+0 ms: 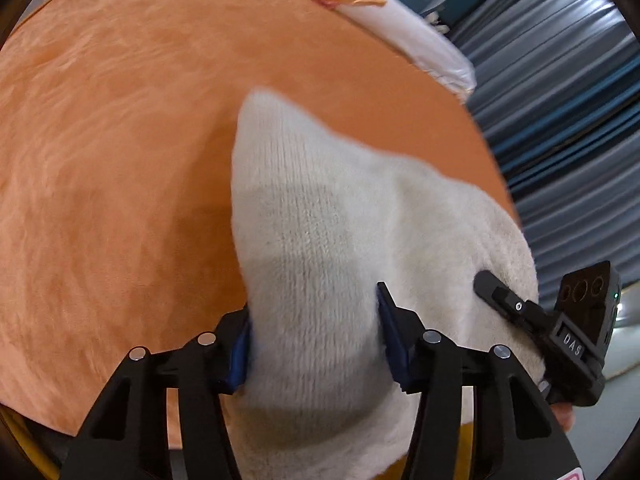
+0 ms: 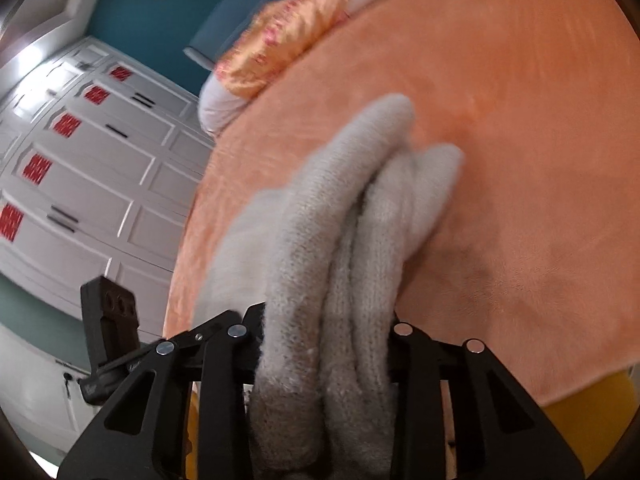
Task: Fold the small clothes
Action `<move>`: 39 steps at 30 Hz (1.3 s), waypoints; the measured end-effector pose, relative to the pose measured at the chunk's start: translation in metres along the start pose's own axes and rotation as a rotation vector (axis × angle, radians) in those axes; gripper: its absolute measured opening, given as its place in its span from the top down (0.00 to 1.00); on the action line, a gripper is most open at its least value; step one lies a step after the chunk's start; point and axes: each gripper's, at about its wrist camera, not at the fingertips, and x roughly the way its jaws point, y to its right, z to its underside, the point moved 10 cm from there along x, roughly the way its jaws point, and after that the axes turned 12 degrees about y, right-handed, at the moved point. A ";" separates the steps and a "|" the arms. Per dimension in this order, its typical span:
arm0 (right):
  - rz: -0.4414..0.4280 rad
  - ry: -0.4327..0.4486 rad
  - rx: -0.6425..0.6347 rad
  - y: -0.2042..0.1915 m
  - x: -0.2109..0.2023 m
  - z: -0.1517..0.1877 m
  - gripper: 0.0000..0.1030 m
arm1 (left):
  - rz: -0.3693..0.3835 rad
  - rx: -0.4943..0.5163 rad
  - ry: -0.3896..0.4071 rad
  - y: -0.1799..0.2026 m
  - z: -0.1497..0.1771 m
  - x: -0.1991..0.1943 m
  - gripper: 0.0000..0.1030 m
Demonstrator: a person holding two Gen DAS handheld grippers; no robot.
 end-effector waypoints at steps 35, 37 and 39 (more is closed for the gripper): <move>0.268 -0.054 -0.357 -0.097 0.075 0.077 0.72 | -0.353 0.113 0.249 -0.148 -0.034 -0.117 0.40; 0.320 -0.074 -0.380 -0.090 0.083 0.082 0.72 | -0.361 0.123 0.237 -0.146 -0.030 -0.111 0.40; 0.338 -0.099 -0.365 -0.082 0.090 0.090 0.71 | -0.363 0.110 0.208 -0.155 -0.027 -0.101 0.40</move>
